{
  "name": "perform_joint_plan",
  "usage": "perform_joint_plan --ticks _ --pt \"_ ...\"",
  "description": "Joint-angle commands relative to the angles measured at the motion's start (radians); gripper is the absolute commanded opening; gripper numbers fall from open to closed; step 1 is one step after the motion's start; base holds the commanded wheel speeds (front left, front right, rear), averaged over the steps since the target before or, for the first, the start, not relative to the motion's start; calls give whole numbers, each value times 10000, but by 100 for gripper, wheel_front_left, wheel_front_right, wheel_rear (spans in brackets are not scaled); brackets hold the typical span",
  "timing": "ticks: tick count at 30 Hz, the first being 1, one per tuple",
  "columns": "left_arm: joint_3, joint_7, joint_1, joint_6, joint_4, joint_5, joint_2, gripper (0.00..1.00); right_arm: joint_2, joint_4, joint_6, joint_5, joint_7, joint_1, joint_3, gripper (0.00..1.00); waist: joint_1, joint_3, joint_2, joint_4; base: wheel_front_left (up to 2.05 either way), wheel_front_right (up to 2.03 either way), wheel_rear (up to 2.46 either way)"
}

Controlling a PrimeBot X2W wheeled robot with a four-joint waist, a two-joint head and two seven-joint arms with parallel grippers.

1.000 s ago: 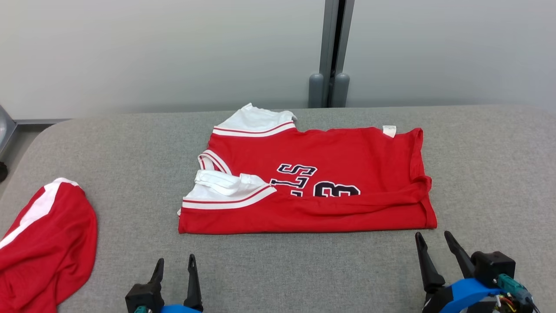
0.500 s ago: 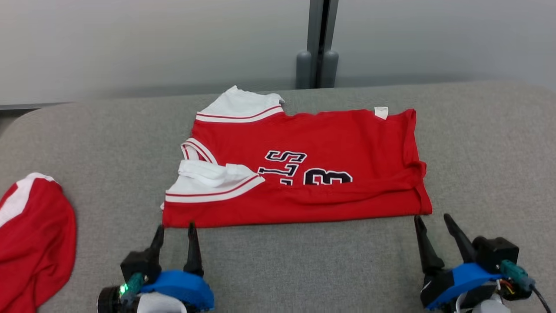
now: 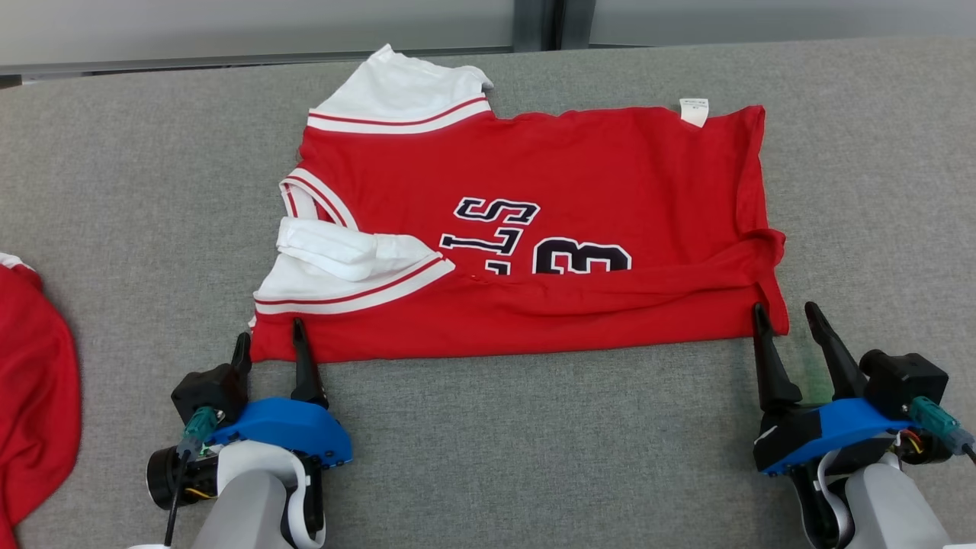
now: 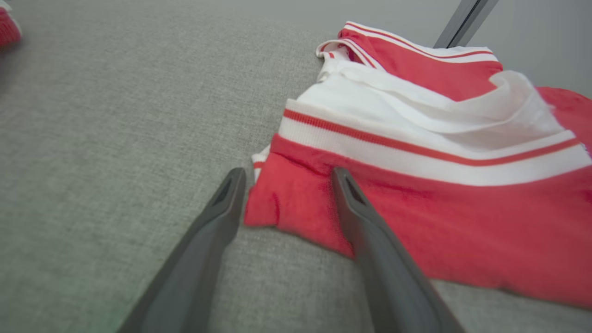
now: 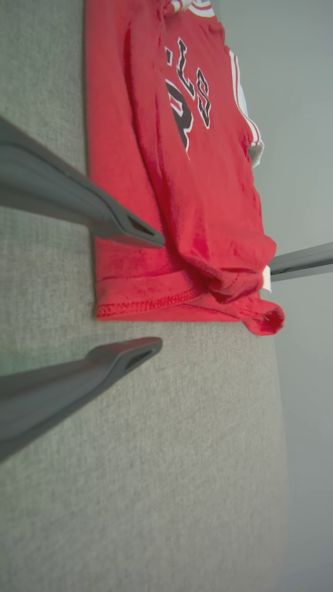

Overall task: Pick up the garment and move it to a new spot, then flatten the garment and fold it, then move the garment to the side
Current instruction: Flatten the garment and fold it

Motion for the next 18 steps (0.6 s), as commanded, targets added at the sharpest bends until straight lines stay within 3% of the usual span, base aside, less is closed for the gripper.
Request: perform_joint_plan --ticks 1,7,9,10,11,12,13,14,18 --pt "-33 68 -23 119 331 -36 25 100 0 81 1 57 -29 -147 -61 100 -2 53 0 24 0 0 0" --pt "-725 147 29 -265 959 -351 -11 100 69 749 1 -62 -28 -442 -402 100 -2 200 0 97 0 0 0" --pt "-1109 185 57 -504 1170 -587 -65 89 119 1061 1 5 -29 -519 -434 100 -2 231 0 147 0 0 0" --pt "-1266 190 41 -549 1204 -683 -90 89 119 1232 1 90 -23 -552 -451 100 -2 241 0 187 0 0 0" --pt "-1428 190 59 -611 1252 -809 -102 75 125 1442 1 122 -5 -550 -358 77 -2 240 0 224 0 0 0" --pt "-1590 191 92 -691 1290 -963 -127 45 135 1639 2 209 0 -555 -262 42 -2 241 0 260 0 0 0" --pt "-1760 192 91 -714 1307 -1010 -145 30 136 1816 2 297 20 -576 -184 4 -2 240 0 295 0 0 0" --pt "-1898 193 90 -766 1336 -1065 -164 0 168 2009 2 401 43 -584 -77 0 -2 236 0 319 0 0 0" --pt "-2100 186 56 -787 1180 -1171 -102 0 174 2156 1 943 52 -629 -68 0 -2 125 0 391 0 0 0"
